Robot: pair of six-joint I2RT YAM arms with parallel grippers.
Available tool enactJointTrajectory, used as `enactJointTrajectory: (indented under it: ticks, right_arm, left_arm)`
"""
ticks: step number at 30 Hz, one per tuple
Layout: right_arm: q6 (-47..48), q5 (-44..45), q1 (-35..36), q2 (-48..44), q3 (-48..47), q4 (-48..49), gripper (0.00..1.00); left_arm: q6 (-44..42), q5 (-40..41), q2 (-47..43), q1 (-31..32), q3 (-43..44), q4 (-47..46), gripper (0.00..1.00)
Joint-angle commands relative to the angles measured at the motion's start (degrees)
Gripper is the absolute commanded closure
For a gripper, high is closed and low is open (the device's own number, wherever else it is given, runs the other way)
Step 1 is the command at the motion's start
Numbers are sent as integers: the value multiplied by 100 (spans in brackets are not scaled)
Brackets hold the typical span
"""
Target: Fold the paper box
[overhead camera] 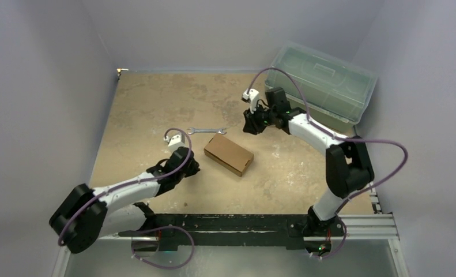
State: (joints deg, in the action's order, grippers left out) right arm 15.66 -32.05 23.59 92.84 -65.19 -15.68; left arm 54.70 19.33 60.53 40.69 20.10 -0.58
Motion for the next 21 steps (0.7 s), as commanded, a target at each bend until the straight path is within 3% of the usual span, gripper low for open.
enactJointTrajectory:
  ticks: [1, 5, 14, 21]
  right_arm:
    - [-195, 1318, 364, 721, -709, 309, 75]
    - [75, 1458, 636, 1169, -876, 81, 83]
    - [665, 1282, 1594, 1153, -786, -287, 86]
    - [319, 1827, 1315, 886, -817, -131, 80]
  left_arm:
    - [137, 152, 1032, -72, 914, 306, 100]
    - [53, -104, 1581, -73, 1193, -168, 100]
    - [-32, -316, 2792, -93, 2202, -432, 100]
    - [-277, -351, 2777, -149, 2422, -199, 100]
